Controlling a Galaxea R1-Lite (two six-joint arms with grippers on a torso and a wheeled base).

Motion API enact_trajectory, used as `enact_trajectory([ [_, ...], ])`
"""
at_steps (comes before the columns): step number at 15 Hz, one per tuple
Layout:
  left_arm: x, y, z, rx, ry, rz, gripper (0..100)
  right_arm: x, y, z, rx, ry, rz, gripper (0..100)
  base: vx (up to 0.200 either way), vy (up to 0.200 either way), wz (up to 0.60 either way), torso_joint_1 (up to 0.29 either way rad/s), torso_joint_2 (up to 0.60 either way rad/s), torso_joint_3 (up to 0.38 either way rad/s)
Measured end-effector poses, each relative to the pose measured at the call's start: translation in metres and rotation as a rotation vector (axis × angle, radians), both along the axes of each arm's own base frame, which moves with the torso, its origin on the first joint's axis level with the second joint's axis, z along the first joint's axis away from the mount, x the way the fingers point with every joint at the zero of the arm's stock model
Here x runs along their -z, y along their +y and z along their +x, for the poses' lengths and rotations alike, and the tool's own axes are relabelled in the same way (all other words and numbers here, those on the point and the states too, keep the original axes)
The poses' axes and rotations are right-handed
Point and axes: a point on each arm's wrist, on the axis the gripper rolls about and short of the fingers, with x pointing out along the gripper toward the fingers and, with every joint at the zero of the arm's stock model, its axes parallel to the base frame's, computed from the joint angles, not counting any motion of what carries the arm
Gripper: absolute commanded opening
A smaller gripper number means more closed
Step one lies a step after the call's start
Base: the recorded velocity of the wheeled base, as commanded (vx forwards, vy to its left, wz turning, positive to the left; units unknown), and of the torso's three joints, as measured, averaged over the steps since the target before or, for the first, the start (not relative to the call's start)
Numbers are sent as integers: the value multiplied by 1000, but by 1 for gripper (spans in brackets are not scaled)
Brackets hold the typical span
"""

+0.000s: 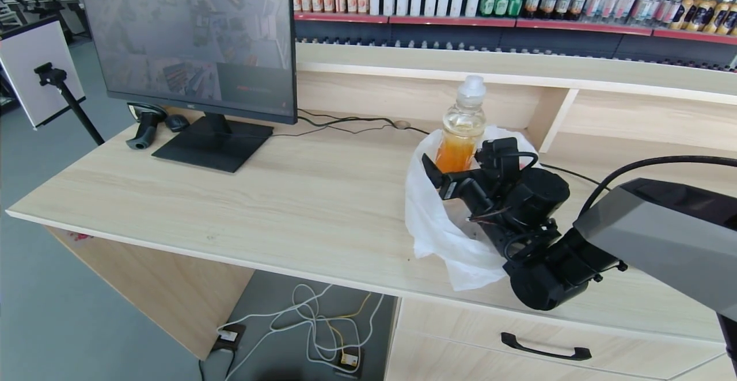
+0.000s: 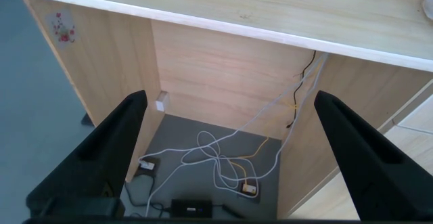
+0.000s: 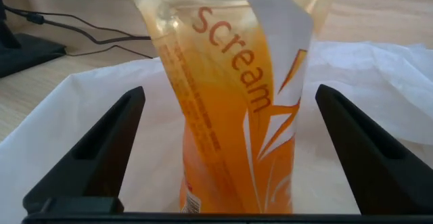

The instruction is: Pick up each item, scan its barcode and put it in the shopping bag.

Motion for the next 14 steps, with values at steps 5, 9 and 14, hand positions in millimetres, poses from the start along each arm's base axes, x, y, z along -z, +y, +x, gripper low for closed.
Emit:
enact_trajectory([
  [5, 0, 0, 0, 0, 1, 0, 100, -15, 1, -9, -8, -29, 10, 100, 0, 0, 0, 0, 0, 0],
  [9, 0, 0, 0, 0, 1, 2, 100, -32, -3, -24, -13, -48, 17, 100, 0, 0, 0, 0, 0, 0],
  [14, 0, 0, 0, 0, 2, 2, 100, -52, -15, -51, -16, -54, 21, 100, 0, 0, 0, 0, 0, 0],
])
